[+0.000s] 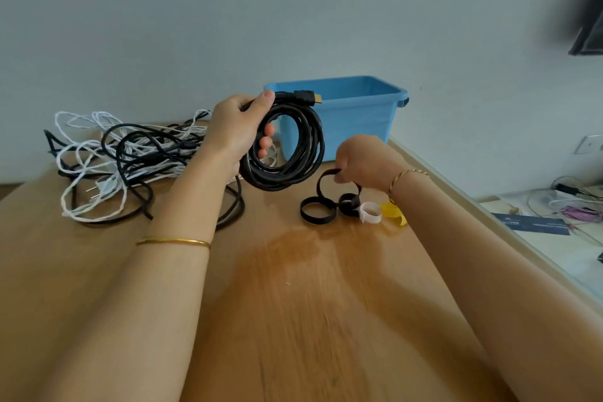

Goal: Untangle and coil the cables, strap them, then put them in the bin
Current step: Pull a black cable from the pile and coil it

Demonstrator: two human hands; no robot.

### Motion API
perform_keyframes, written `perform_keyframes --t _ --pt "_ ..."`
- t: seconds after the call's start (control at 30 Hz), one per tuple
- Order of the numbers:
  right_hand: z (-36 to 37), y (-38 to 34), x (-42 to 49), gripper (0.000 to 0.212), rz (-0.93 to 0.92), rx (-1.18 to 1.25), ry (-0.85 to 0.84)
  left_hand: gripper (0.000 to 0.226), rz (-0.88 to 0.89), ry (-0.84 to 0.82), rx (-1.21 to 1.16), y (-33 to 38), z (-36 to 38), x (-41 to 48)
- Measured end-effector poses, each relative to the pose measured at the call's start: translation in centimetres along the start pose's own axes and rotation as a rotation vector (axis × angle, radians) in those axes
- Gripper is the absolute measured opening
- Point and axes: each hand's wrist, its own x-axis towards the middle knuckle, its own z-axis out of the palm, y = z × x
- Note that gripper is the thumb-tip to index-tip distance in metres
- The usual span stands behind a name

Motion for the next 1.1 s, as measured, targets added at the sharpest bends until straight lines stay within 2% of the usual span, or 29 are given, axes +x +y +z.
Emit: perform_keyframes --t 0.13,0.2,0.33,0.47,0.6,0.73,0.9,1.1 --pt "-1.2 0.3 -0.2 0.021 0.003 0.147 0.169 0.025 0.001 0.028 0.011 0.3 -0.6 0.0" --pt "-1.8 -0.1 -0.6 0.017 -0.018 0.253 0.192 0.026 -0.004 0.04 0.006 0.3 -0.6 -0.1" --pt "-4.0 -1.6 -1.6 0.025 -0.049 0.637 0.118 0.028 -0.008 0.1 0.03 0.9 -1.1 -0.4" --pt "-5.9 -5.5 -1.5 0.037 -0.125 0.766 0.15 0.032 -0.038 0.138 0.069 1.7 -1.5 -0.3" --pt "-5.6 -10.1 -0.4 0.028 -0.172 0.877 0.149 0.033 -0.034 0.16 0.121 1.9 -3.0 0.0" --pt "-4.6 -11.5 1.2 0.022 -0.179 1.045 0.005 0.036 -0.022 0.197 0.165 1.4 -5.1 0.5" --pt "-2.9 -11.5 3.1 0.014 -0.348 0.886 0.015 0.041 -0.023 0.216 0.214 1.0 -6.4 1.6" --pt "-1.4 -11.0 4.4 0.025 -0.475 0.404 0.035 0.041 -0.03 0.189 0.168 0.8 -7.1 1.8"
